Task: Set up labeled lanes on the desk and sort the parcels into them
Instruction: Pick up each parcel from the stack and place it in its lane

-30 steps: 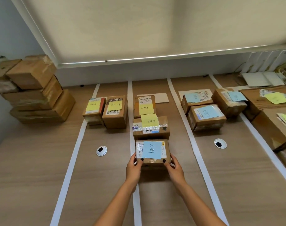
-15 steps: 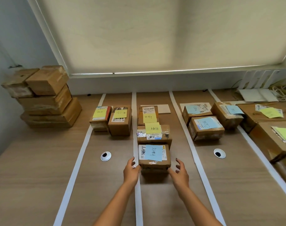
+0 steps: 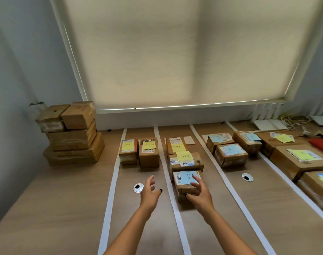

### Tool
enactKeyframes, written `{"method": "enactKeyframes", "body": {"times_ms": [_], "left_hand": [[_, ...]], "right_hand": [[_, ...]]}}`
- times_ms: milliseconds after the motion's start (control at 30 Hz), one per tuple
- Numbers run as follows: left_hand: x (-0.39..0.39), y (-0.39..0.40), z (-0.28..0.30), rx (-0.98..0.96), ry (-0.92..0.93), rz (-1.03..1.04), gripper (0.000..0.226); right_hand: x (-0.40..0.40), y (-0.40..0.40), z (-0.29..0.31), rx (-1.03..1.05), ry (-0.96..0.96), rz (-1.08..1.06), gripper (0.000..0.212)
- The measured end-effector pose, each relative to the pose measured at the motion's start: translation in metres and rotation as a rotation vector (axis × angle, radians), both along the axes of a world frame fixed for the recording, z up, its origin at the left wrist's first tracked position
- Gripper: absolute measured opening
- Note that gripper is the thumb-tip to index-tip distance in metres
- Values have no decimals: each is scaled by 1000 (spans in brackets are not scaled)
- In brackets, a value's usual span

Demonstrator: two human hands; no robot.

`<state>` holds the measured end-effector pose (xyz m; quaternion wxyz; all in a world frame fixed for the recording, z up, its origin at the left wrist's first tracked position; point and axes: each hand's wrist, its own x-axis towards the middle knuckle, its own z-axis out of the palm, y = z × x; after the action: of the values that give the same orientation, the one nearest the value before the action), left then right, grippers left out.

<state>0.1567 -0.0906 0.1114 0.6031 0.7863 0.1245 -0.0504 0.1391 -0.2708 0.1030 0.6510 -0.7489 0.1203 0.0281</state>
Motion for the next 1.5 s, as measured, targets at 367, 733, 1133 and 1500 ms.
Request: {"method": "enactKeyframes", "body": {"times_ms": [367, 733, 1133, 1500], "left_hand": [[-59, 157, 47, 32, -122, 5, 80], [-65, 256, 74, 114, -137, 157, 77], [6, 399, 62, 79, -112, 174, 73], [148, 524, 79, 94, -195, 150, 75]], "right_hand": [[-44, 154, 37, -96, -146, 91, 77], [-16, 264, 61, -117, -190, 310, 82], [55, 402, 71, -119, -208, 383, 74], [182, 539, 83, -85, -213, 328, 68]]}}
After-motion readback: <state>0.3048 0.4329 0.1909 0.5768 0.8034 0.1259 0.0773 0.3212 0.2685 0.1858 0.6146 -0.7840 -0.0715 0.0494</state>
